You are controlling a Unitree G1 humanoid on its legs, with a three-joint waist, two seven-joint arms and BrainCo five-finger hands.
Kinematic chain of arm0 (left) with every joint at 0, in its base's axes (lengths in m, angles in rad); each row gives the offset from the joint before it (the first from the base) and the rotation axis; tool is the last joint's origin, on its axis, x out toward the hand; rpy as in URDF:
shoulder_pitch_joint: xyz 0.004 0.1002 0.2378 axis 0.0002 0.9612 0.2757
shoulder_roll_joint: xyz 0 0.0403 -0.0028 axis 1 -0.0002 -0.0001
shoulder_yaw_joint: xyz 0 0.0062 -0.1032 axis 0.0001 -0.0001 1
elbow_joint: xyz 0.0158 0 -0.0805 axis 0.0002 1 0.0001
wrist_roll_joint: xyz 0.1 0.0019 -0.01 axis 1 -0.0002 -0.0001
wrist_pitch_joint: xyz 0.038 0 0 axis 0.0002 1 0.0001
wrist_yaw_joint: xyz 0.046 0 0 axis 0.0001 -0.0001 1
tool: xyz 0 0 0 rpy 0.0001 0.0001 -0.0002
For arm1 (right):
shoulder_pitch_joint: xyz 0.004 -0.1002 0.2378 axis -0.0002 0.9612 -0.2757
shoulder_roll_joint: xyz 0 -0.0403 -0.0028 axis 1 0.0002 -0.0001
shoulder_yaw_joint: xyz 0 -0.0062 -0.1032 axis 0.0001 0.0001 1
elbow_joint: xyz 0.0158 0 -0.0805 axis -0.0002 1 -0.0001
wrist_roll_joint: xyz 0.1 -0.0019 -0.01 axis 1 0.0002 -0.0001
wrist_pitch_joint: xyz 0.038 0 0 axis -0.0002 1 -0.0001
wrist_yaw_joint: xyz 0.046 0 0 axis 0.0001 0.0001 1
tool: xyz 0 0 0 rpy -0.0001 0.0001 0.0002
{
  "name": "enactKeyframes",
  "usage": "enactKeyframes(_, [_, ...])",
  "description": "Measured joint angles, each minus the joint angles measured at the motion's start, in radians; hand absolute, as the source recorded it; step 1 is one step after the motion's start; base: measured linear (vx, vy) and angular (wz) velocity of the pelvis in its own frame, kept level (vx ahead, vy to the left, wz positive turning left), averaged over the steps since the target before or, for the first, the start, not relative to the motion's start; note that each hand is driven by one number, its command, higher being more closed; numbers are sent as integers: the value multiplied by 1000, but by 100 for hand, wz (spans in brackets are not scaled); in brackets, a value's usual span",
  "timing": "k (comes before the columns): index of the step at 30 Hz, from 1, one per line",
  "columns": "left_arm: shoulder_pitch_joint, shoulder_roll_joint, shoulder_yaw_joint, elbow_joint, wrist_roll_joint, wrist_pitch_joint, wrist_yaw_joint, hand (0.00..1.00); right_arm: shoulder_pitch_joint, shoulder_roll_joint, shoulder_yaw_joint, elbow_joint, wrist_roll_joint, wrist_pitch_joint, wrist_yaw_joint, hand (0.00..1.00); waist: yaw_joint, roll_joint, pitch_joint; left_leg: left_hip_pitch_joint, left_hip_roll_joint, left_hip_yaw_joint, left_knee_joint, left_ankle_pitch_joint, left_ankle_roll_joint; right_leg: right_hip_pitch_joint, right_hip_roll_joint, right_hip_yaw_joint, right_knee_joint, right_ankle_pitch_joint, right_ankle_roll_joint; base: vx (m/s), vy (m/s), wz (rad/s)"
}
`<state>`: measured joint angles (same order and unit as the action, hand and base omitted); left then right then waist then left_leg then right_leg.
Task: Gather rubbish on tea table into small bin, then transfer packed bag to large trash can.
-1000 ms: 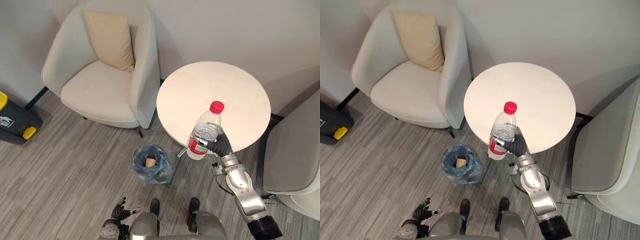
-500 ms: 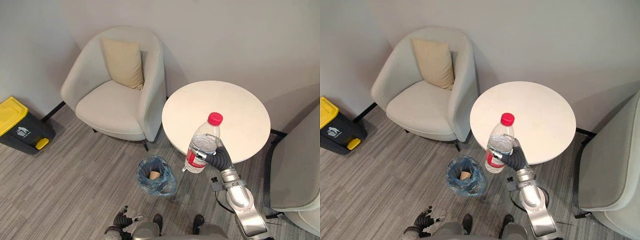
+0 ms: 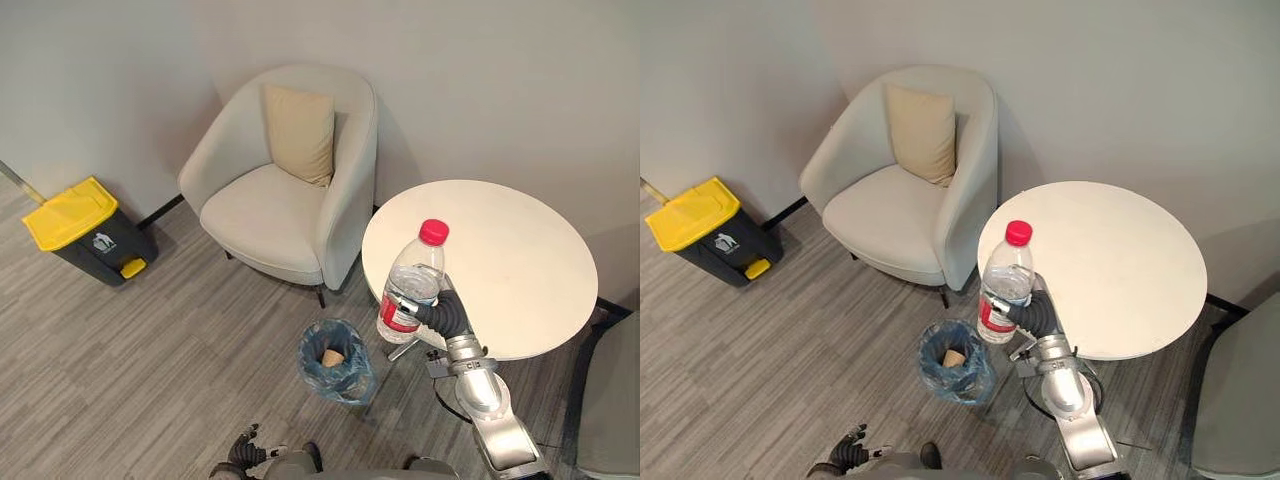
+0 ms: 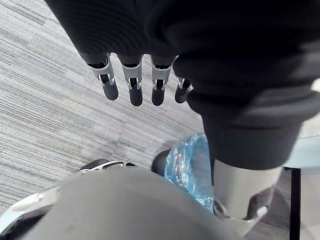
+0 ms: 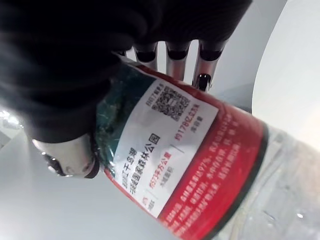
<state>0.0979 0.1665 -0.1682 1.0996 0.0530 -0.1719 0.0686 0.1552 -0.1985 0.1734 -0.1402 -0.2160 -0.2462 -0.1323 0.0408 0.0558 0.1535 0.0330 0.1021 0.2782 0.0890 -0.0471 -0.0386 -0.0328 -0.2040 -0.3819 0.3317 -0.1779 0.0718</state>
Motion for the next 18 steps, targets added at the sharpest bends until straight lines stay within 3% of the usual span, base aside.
enactKeyframes(1, [1, 14, -1, 0, 0, 0, 0, 0, -1, 8, 8, 3, -4, 2, 0, 100, -1, -26, 7, 5, -22, 2, 22, -30, 2, -17, -40, 11, 76, -36, 9, 42, 54, 1])
enactKeyframes(3, [1, 30, -21, 0, 0, 1, 2, 0, -6, 11, 12, 16, -27, 9, 1, 100, -4, -47, 11, 12, -47, -5, 69, -77, 6, -27, -90, 38, 167, -66, 25, 66, 28, 5])
enactKeyframes(6, [7, 38, -36, 0, 0, 1, 3, 0, -13, 13, 14, 40, -31, 20, 2, 100, -27, -52, 6, 15, -75, -45, 102, -106, 14, -61, -115, 131, 281, -47, 15, 127, 94, 34])
enactKeyframes(7, [9, 38, -36, 0, 0, 1, 3, 0, -12, 9, 14, 40, -31, 23, 3, 100, -37, -49, 5, 19, -79, -81, 100, -109, 19, -83, -110, 170, 339, -18, -17, 188, 52, 79])
enactKeyframes(8, [5, 36, -36, -3, 0, 1, 3, 0, -12, 3, 15, 42, -31, 23, 5, 100, -57, -27, 14, 17, -65, -132, 104, -109, 20, -116, -59, 228, 340, -73, -5, 164, 33, 78])
enactKeyframes(9, [4, 36, -36, -3, 0, 1, 3, 0, -12, 3, 15, 42, -31, 22, 5, 100, -59, -27, 15, 16, -62, -142, 104, -109, 20, -118, -43, 238, 325, -82, -3, 142, -17, 87])
enactKeyframes(10, [1, 37, -35, -2, 0, 1, 3, 0, -12, 1, 16, 42, -31, 22, 5, 100, -60, -29, 14, 12, -52, -168, 103, -105, 14, -133, 10, 291, 267, -92, -8, 108, -82, 88])
enactKeyframes(11, [0, 47, -33, 0, 0, 0, 1, 0, -12, 1, 16, 41, -31, 22, 5, 100, -58, -50, 7, 9, -66, -197, 106, -99, 4, -133, 47, 321, 133, -48, -10, 137, -109, 95])
enactKeyframes(12, [-1, 53, -32, 3, 1, 1, 0, 0, -13, 0, 15, 40, -31, 22, 5, 100, -58, -71, 4, 9, -78, -208, 111, -98, 1, -130, 45, 329, 102, -2, -4, 133, -130, 86])
enactKeyframes(13, [-10, 47, -25, 13, 2, 4, 1, 0, -12, -6, 7, 42, -31, 23, 4, 100, -60, -55, 6, 12, -74, -228, 116, -102, -5, -112, 45, 304, 106, -4, -6, 151, -104, 55])
enactKeyframes(14, [-9, 14, -14, 9, 8, 0, 2, 0, -21, -29, -2, 42, -31, 26, 5, 100, -50, -9, 3, -1, -50, -241, 111, -100, -11, -95, 63, 285, 67, 1, -11, 150, -99, 46])
enactKeyframes(18, [0, 0, -10, 9, 8, 0, 0, 0, -15, -26, -18, 41, -31, 32, 5, 100, -53, 17, 1, -12, -13, -253, 88, -85, -35, -63, 95, 235, 5, 19, -26, 91, -89, 27])
